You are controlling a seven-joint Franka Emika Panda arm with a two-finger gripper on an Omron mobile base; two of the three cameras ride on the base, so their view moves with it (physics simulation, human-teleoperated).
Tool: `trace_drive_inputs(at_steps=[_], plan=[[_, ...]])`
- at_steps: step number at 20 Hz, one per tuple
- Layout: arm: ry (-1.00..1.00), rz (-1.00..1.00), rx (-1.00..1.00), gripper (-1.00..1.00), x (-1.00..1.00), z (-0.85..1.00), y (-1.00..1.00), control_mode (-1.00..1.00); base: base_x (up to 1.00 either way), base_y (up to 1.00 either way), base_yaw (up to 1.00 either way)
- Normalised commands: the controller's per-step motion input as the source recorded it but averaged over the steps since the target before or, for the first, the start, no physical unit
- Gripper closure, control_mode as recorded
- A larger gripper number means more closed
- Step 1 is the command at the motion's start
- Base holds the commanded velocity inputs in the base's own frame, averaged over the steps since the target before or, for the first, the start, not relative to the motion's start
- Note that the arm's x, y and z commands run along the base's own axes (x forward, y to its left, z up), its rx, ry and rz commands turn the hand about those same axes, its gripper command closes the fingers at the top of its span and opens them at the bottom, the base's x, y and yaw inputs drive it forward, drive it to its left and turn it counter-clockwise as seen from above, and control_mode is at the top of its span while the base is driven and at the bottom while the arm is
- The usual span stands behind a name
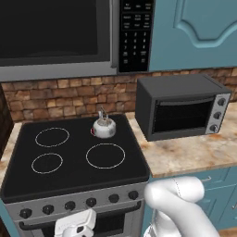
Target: The kettle is done boiling. Turn off the stove, then wait for 300 timesteps before moving the kettle to the dining table.
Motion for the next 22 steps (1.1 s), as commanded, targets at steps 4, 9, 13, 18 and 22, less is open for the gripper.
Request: trace_drive_inputs(at_steps=[4, 9, 13, 18, 22], plan=[[0.00, 0.00, 0.00, -1.00, 0.19, -0.19, 0.13, -1.00, 0.00, 0.00, 0.00], [0.00, 0.00, 0.00, -1.00, 0.19, -0.23, 0.13, -1.00, 0.00, 0.00, 0.00], [0.00, 0.00, 0.00, -1.00, 0.18, -0.23, 0.09, -1.00, 0.00, 0.00, 0.00], [0.00, 0.00, 0.00, -1.00, 0.20, -0.20, 0.14, -1.00, 0.00, 0.00, 0.00], [-0.01, 0.00, 0.00, -1.00, 0.05, -0.18, 0.04, -1.00, 0.00, 0.00, 0.00]])
